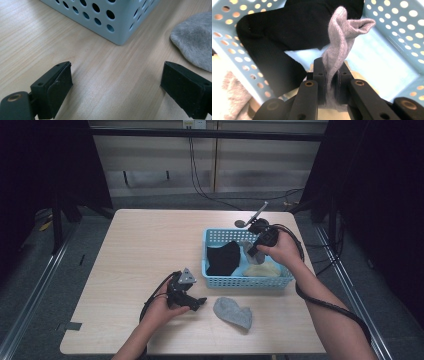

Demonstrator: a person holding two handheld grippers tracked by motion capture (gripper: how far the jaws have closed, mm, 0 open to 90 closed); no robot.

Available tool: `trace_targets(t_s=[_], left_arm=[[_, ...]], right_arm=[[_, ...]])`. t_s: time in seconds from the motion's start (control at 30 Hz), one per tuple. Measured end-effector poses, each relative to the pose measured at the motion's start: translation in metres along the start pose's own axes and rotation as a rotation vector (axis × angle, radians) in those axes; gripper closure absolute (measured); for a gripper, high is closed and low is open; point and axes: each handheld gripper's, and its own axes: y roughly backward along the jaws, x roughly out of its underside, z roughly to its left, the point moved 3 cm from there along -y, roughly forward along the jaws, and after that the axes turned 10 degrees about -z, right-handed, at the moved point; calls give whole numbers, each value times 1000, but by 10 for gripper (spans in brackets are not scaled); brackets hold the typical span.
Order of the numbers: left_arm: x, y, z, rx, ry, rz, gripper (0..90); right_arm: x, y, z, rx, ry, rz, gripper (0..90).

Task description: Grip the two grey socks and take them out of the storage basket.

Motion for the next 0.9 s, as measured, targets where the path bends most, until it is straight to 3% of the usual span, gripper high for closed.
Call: trace_targets(t_s=[0.9], left_arm=[[0, 0, 0, 1, 0, 1, 94]], right_arm=[[13, 34, 19, -35, 88, 7, 822]])
